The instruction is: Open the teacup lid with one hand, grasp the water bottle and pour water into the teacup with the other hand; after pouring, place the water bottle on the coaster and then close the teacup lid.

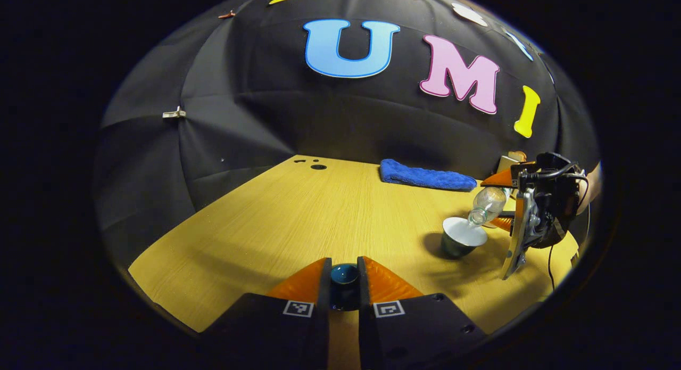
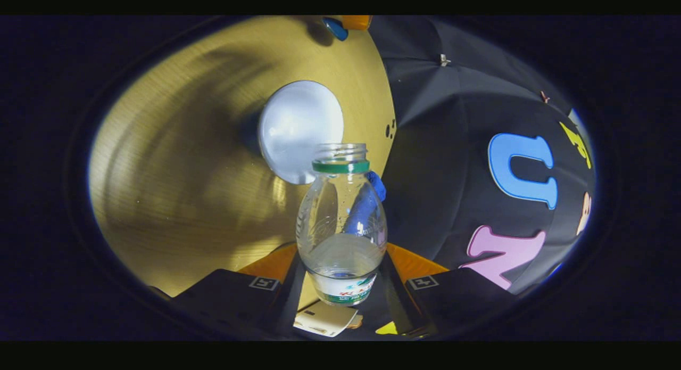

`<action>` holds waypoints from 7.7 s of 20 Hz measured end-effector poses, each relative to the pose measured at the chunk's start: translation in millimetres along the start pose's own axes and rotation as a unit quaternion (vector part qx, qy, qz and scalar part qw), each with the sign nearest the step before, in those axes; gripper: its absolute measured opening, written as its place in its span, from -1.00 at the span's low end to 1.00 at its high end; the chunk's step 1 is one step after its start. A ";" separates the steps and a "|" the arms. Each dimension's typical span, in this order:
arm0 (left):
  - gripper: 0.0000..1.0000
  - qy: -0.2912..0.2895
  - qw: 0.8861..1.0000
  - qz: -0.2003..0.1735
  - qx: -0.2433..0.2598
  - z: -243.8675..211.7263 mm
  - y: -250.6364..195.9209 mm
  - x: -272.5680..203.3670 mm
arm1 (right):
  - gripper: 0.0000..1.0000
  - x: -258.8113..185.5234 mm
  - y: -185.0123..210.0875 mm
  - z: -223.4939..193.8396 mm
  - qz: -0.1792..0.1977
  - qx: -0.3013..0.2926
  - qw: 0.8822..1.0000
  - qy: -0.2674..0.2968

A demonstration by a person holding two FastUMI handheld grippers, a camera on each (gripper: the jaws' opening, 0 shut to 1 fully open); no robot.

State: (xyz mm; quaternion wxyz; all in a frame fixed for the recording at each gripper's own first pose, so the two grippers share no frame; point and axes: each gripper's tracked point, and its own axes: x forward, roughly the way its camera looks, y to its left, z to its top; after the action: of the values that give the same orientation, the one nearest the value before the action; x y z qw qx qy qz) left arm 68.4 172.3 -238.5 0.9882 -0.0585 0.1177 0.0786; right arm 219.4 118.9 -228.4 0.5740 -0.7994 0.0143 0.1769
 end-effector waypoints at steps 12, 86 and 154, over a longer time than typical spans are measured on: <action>-0.47 0.002 1.000 -0.003 -0.017 -2.2 2.6 -1.5 | 0.44 4.0 -5.1 2.7 0.005 -0.044 0.999 -0.011; -0.48 -0.023 1.000 0.015 -0.012 87.5 -50.0 -92.2 | 0.46 -1.0 -16.2 -35.5 0.143 0.444 0.879 0.102; -0.10 -0.043 0.994 -0.019 0.101 29.7 -189.2 64.6 | 0.96 -67.8 64.3 -11.0 0.007 0.763 0.646 0.011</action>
State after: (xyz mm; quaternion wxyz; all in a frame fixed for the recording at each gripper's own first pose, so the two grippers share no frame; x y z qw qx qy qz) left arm 169.0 -0.2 -207.1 0.9945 0.0428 0.0812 0.0496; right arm 144.2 74.7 -263.7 0.9795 -0.0806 0.1562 0.0985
